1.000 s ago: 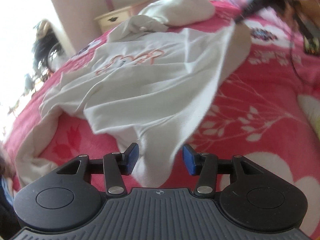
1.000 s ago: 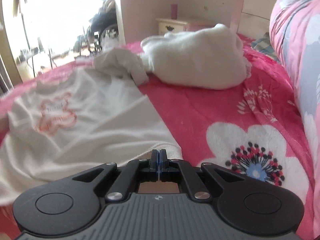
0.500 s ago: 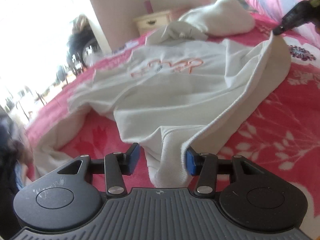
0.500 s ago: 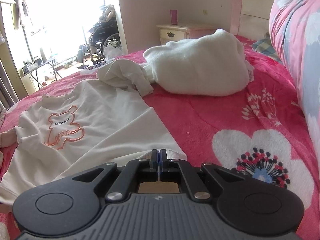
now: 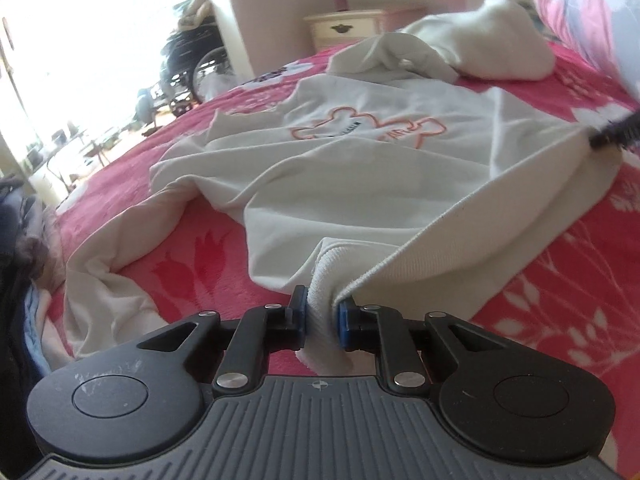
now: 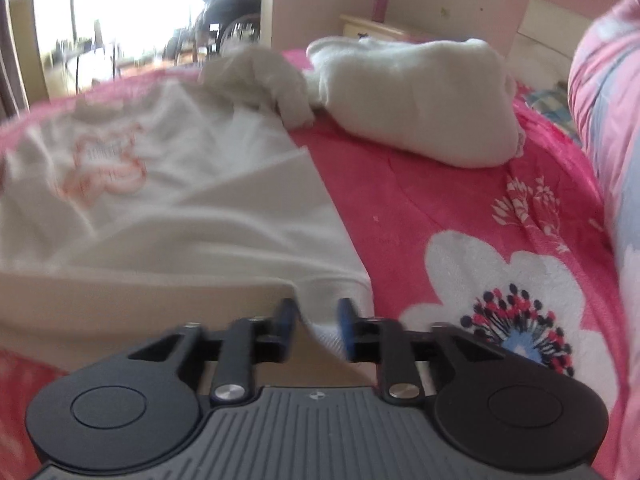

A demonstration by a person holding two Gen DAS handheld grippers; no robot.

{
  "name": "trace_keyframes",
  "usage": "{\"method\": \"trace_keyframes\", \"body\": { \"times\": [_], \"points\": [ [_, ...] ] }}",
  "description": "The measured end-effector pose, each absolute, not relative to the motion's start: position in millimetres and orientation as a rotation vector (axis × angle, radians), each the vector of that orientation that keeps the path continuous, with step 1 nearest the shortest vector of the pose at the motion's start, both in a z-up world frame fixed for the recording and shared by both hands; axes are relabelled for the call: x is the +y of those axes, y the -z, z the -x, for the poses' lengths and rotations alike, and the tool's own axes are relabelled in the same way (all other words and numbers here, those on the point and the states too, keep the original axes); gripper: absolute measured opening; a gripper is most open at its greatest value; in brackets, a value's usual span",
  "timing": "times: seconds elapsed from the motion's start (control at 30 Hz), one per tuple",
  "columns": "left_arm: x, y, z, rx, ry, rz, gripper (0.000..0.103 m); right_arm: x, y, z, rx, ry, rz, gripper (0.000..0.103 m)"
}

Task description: Fold clothes

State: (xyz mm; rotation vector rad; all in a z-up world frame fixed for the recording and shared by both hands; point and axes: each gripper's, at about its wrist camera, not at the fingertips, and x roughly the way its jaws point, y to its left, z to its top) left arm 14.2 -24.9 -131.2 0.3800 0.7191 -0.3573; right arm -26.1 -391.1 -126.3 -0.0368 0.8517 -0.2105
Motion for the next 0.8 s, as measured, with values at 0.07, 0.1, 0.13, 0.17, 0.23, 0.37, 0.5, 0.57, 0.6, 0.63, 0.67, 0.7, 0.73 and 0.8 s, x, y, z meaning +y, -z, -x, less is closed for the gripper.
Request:
{"method": "trace_keyframes", "body": {
  "times": [0.07, 0.1, 0.13, 0.17, 0.23, 0.37, 0.5, 0.57, 0.6, 0.63, 0.67, 0.7, 0.73, 0.8],
  "points": [
    [-23.7, 132.5, -17.7, 0.731, 0.347, -0.369, 0.015, -390.9, 134.2, 29.0, 0.870, 0.225, 0.070, 0.040],
    [-23.7, 134.2, -19.4, 0.739, 0.346, -0.370, 0.015, -392.6, 136.5, 30.1, 0.871, 0.231, 0.076, 0.042],
    [-23.7, 136.1, -20.7, 0.748, 0.346, -0.372, 0.015, -394.6, 138.6, 31.2, 0.870, 0.237, 0.082, 0.042],
    [-24.3, 138.2, -21.8, 0.759, 0.348, -0.379, 0.017, -396.3, 140.2, 30.4, 0.870, 0.243, 0.086, 0.043],
    [-25.9, 141.4, -21.4, 0.763, 0.352, -0.397, 0.018, -399.9, 142.0, 28.0, 0.871, 0.258, 0.089, 0.050],
    [-29.2, 148.8, -19.7, 0.761, 0.354, -0.435, 0.020, -407.0, 145.3, 27.1, 0.865, 0.266, 0.080, 0.051],
    [-39.1, 159.4, -14.8, 0.749, 0.372, -0.507, 0.027, -403.7, 143.4, 24.4, 0.839, 0.266, 0.045, 0.045],
    [-38.2, 157.8, -16.5, 0.737, 0.347, -0.487, 0.025, -400.5, 141.0, 21.6, 0.822, 0.252, 0.042, 0.044],
    [-37.2, 156.4, -17.8, 0.732, 0.332, -0.471, 0.022, -399.2, 141.2, 20.8, 0.819, 0.263, 0.052, 0.044],
    [-36.2, 155.1, -19.1, 0.726, 0.317, -0.455, 0.017, -398.7, 142.4, 20.0, 0.818, 0.285, 0.068, 0.043],
    [-32.0, 149.8, -21.9, 0.716, 0.291, -0.419, 0.015, -400.8, 144.2, 20.2, 0.819, 0.314, 0.075, 0.042],
    [-26.5, 142.9, -25.3, 0.702, 0.259, -0.376, 0.015, -403.6, 146.2, 20.9, 0.820, 0.343, 0.080, 0.042],
    [-22.8, 137.6, -27.5, 0.687, 0.236, -0.355, 0.014, -409.7, 147.7, 22.0, 0.821, 0.363, 0.058, 0.042],
    [-17.8, 129.8, -30.5, 0.658, 0.203, -0.336, 0.013, -423.4, 147.9, 24.3, 0.814, 0.377, -0.035, 0.042]
  ]
}}
